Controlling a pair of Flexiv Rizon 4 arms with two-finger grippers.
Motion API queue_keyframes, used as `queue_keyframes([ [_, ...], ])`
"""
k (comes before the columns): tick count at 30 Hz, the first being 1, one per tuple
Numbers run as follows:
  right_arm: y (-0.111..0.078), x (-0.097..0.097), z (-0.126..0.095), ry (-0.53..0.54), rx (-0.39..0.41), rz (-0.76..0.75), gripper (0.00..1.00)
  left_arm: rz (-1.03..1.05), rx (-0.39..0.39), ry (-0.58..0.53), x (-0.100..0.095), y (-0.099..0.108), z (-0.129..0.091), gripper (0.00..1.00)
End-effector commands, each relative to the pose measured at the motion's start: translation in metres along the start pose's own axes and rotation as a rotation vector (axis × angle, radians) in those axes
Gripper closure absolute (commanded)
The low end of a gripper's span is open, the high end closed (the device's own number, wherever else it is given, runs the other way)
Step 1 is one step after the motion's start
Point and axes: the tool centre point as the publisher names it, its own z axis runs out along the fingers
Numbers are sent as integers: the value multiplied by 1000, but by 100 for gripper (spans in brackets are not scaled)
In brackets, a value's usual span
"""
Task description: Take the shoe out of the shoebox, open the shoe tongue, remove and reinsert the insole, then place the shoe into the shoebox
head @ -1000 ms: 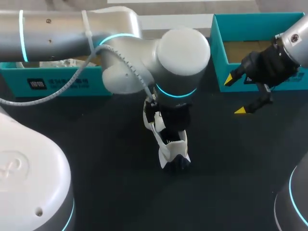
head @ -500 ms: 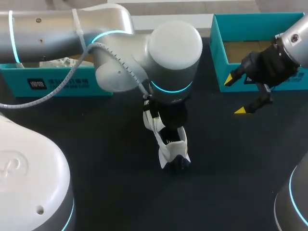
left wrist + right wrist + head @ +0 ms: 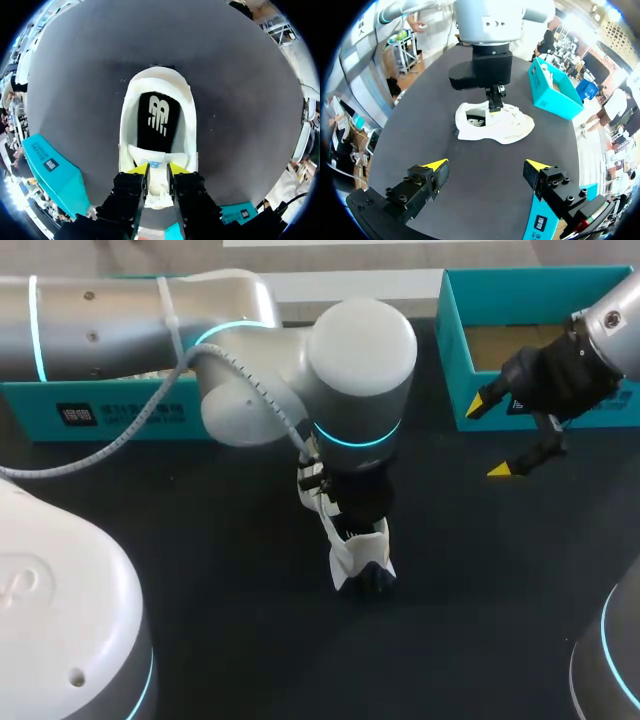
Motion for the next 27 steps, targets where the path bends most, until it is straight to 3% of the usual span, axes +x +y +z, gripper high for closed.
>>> queue_keyframes([
  [1, 0, 0, 0, 0, 2, 0, 0, -117, -7, 25, 8, 7, -18, 39],
  [3, 0, 0, 0, 0, 2, 0, 0, -281, -6, 51, 14, 9, -28, 8],
  [4, 0, 0, 0, 0, 2, 0, 0, -367, 0, 66, 17, 9, -31, 0],
  [6, 0, 0, 0, 0, 2, 0, 0, -667, 60, 92, 27, 10, -41, 0],
  [22, 0, 0, 0, 0, 2, 0, 0, -667, 60, 92, 27, 10, -41, 0],
  [25, 0, 0, 0, 0, 2, 0, 0, -836, 67, 43, 22, -14, -47, 0],
  [27, 0, 0, 0, 0, 2, 0, 0, -934, 17, -15, 23, -29, -50, 0],
])
